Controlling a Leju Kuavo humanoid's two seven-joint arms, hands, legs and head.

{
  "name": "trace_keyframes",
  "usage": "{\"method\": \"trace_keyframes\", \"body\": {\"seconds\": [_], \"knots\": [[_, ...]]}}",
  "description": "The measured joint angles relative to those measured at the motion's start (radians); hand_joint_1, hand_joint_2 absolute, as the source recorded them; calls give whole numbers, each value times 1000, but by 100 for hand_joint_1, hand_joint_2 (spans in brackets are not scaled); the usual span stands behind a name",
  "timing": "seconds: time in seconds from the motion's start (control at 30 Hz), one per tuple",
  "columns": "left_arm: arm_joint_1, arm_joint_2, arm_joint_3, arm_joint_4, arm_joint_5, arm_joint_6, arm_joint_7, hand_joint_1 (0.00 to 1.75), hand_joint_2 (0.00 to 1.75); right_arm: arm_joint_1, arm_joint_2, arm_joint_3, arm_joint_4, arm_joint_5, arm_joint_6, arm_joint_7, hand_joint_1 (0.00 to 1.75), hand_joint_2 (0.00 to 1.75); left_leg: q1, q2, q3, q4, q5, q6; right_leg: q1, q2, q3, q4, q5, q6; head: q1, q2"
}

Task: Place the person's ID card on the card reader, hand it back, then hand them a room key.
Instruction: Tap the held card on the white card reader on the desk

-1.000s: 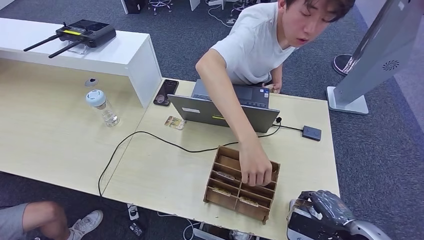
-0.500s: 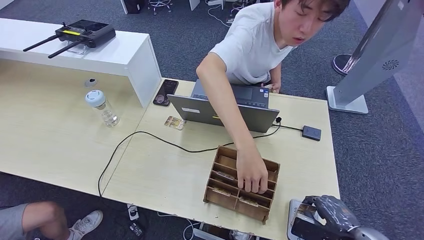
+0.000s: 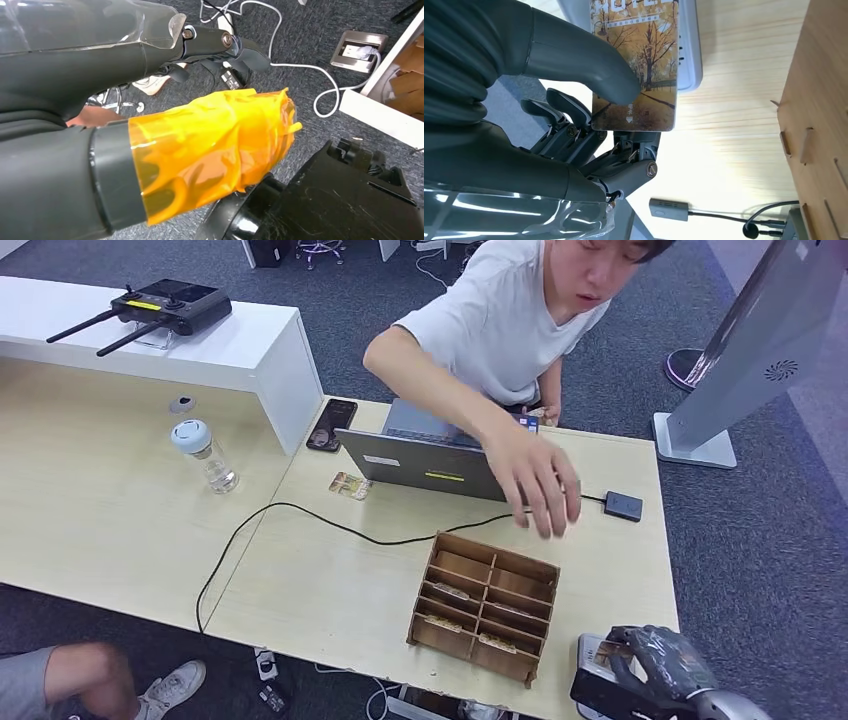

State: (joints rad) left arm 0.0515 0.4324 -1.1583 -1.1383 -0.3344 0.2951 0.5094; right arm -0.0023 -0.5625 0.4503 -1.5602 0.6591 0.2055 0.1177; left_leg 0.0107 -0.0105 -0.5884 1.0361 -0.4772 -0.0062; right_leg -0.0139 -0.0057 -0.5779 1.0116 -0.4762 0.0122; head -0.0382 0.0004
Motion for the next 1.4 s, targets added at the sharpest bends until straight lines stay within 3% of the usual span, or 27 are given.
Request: {"method": "trace_keyframes", "body": {"seconds": [0.73,1.4], "knots": [[18,-19,51,0,-39,-31,11,0,0,-44,84,51,66,111,-15,62,175,175,0,0,0,0,0,0,0,0,0,0,0,0,0,0],[32,-25,72,0,-53,-39,11,0,0,-50,97,41,91,70,-16,36,175,175,0,0,0,0,0,0,0,0,0,0,0,0,0,0]]}}
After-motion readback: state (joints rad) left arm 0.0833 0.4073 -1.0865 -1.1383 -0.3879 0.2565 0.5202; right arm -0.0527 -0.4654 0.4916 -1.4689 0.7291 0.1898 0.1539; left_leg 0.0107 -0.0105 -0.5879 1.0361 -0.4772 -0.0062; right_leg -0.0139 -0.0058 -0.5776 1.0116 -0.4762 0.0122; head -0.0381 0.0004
